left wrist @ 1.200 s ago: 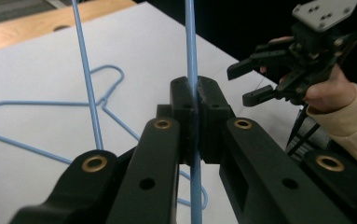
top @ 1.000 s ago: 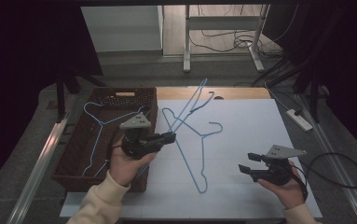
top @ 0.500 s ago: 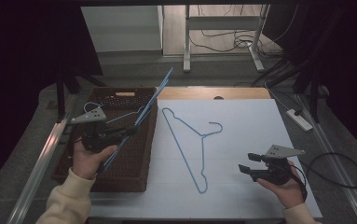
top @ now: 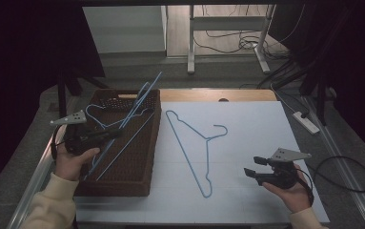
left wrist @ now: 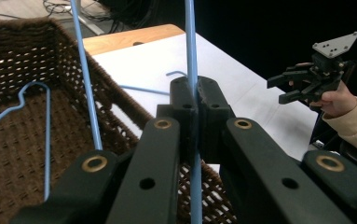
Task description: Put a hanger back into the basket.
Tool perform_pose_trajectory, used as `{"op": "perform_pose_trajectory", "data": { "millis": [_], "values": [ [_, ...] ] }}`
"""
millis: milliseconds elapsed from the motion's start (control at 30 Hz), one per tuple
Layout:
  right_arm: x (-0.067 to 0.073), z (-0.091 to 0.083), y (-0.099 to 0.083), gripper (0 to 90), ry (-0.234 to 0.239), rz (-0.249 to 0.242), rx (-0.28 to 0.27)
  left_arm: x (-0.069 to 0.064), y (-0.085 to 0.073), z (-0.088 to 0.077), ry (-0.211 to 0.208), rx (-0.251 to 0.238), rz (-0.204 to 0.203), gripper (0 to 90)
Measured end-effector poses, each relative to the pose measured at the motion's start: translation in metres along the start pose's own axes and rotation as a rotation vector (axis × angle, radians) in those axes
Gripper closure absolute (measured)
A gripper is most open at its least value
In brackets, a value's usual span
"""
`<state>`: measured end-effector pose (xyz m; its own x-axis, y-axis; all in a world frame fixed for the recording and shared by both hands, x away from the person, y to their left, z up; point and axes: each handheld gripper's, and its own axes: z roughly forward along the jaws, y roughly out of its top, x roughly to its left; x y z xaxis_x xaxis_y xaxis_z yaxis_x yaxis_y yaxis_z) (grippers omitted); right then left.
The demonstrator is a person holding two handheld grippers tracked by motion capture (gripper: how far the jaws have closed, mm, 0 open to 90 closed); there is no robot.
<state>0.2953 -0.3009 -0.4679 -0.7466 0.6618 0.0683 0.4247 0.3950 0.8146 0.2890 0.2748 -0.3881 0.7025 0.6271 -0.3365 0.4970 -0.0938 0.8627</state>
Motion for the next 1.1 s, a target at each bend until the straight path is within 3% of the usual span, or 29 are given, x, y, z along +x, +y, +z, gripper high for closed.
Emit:
{"op": "perform_pose_trajectory", "data": {
  "millis": [333, 567, 967, 1100],
  "values": [
    [0.000, 0.000, 0.000, 37.6, -0.003, -0.001, 0.000, 0.019, -0.005, -0.006, 0.003, 0.043, -0.018, 86.4],
    [0.000, -0.001, 0.000, 37.6, -0.003, -0.001, -0.004, 0.031, -0.010, -0.001, 0.003, 0.094, -0.039, 86.4],
    [0.000, -0.001, -0.001, 37.5, -0.005, -0.003, -0.004, 0.039, -0.018, 0.005, 0.008, 0.141, -0.055, 86.4],
    [0.000, -0.001, -0.001, 37.5, -0.007, -0.003, -0.004, 0.041, -0.022, 0.003, -0.006, 0.129, -0.063, 86.4]
  ]
}}
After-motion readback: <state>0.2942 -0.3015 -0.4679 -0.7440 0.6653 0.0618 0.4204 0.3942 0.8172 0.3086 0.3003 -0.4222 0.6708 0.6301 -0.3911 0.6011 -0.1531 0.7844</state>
